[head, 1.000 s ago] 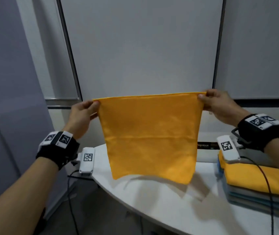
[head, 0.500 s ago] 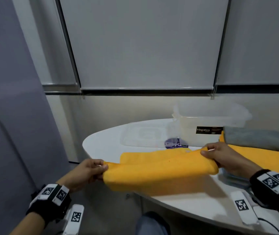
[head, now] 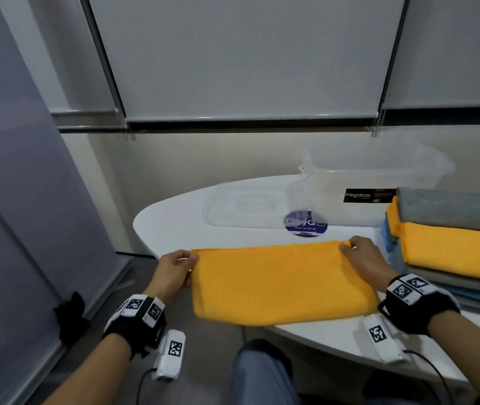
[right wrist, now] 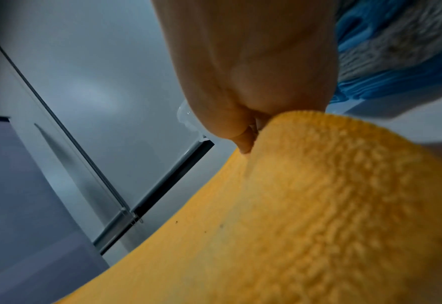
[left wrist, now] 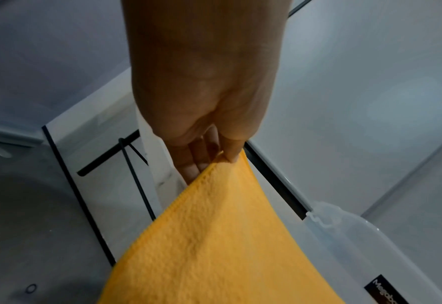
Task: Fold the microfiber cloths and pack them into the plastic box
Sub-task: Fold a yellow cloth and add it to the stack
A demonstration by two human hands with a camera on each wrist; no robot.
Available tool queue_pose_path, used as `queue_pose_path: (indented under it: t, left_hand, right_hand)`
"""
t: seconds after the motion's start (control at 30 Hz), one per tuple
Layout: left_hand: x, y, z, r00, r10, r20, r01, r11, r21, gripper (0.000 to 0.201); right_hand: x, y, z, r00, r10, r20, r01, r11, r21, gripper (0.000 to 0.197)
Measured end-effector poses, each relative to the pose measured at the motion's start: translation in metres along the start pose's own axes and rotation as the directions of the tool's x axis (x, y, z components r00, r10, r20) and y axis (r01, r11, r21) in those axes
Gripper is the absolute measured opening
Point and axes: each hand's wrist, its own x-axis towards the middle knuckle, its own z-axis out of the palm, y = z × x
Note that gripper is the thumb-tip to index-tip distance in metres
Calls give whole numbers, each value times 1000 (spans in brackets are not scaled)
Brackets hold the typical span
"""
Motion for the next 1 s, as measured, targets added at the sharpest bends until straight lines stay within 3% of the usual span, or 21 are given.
queue_pose_path:
  t: [0.1, 0.2, 0.3, 0.6, 0.8, 1.0]
  left_hand:
    - [19, 5, 12, 999, 12, -37, -6, 988, 157, 19]
    - [31, 5, 15, 997, 51, -65, -21, 919, 393, 14]
    - [36, 6, 18, 996, 66, -68, -23, 865, 501, 17]
    - [49, 4, 22, 997, 20, -72, 25, 815, 580, 26]
    - [53, 5, 25, 997, 21, -70, 27, 780, 625, 29]
    - [56, 5, 32, 992, -19, -128, 97, 761, 642, 20]
  right_hand:
    - [13, -1, 4, 1000, 25, 7, -25, 997, -68, 30]
    - [24, 1, 9, 998, 56, 7, -55, 990, -127, 27]
    - [31, 0, 13, 998, 63, 15, -58, 978, -200, 27]
    - [45, -1, 17, 997, 66, 31, -50, 929, -366, 37]
    - [49, -3, 16, 993, 111, 45, -86, 921, -380, 39]
    - [45, -5, 13, 991, 134, 26, -116, 925, -361, 43]
